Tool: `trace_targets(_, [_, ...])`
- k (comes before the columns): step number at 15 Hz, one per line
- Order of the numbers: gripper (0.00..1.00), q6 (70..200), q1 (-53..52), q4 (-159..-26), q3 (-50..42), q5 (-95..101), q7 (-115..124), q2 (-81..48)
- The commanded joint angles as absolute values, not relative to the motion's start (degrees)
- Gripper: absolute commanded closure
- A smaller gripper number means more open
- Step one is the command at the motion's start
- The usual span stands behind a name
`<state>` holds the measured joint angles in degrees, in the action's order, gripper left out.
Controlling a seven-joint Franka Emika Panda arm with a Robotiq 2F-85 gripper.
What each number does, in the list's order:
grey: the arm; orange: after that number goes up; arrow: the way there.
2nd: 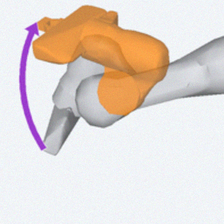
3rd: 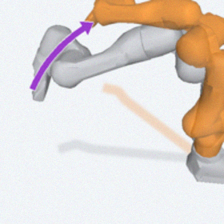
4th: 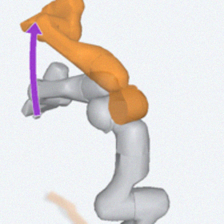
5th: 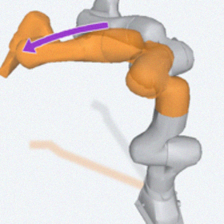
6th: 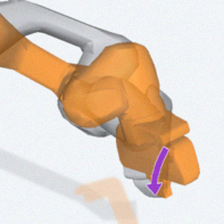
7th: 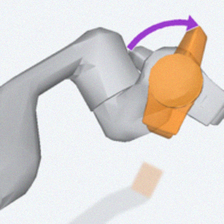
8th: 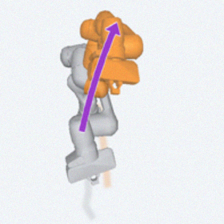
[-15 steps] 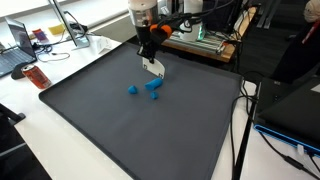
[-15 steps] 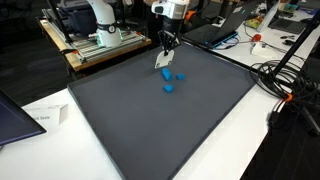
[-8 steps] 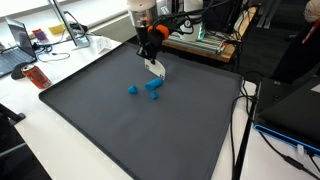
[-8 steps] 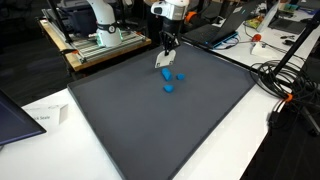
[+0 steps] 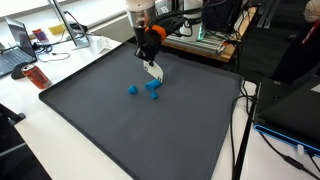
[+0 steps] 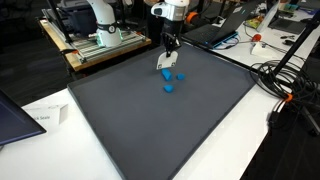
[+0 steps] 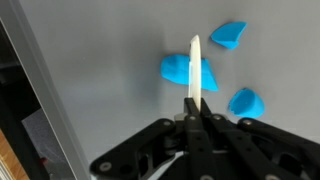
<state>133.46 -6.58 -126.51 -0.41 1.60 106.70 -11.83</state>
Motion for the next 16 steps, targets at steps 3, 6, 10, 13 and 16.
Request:
trace_targets(3, [0.99, 135.9, -5.7, -126.7, -0.8, 0.5, 105.7, -13.2])
trace_targets(6, [0.99, 136.8, -5.3, -126.7, -0.9, 0.1, 105.3, -14.4])
trace_targets(10, [0.99, 137.9, -4.8, -126.5, -0.9, -0.6, 104.3, -16.2])
trace_targets(13, [0.99, 138.7, -4.5, -126.5, -0.8, -1.9, 102.8, -17.0])
trace_targets(16, [0.99, 138.8, -4.3, -126.4, -0.8, -3.1, 101.6, -17.6])
